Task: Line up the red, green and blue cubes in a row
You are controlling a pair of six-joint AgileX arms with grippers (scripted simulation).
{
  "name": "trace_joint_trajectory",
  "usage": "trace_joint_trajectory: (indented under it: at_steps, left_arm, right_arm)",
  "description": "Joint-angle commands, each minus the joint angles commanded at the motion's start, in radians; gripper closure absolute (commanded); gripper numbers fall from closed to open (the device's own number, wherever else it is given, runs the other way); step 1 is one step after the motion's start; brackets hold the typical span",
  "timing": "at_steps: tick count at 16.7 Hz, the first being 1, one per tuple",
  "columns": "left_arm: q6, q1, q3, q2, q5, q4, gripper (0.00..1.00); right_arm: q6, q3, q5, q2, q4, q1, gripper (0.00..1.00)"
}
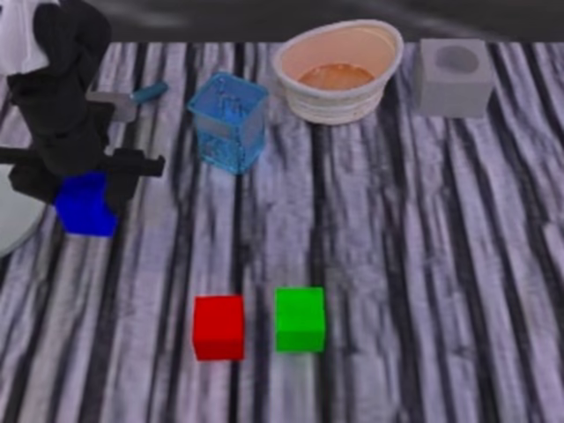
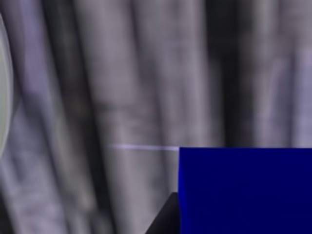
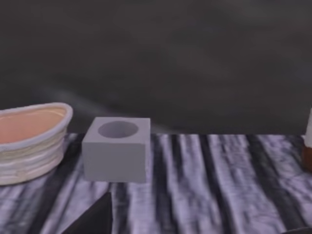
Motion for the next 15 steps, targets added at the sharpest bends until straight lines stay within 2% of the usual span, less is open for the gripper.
trace_joint_trajectory:
  at_steps: [2, 5, 15]
  left_arm:
    - [-0.013, -0.013, 0.014, 0.008, 0.000, -0.006, 1.00]
    - [-0.112, -0.109, 0.104, 0.063, -0.001, -0.050, 1.00]
    - [-0.805, -0.678, 0.573, 0.317, -0.014, -0.278, 1.00]
  right_arm:
    - [0.000, 0.000, 0.000, 0.000, 0.000, 0.000, 0.00]
    - [0.000, 0.000, 0.000, 0.000, 0.000, 0.000, 0.00]
    - [0.000, 0.000, 0.000, 0.000, 0.000, 0.000, 0.00]
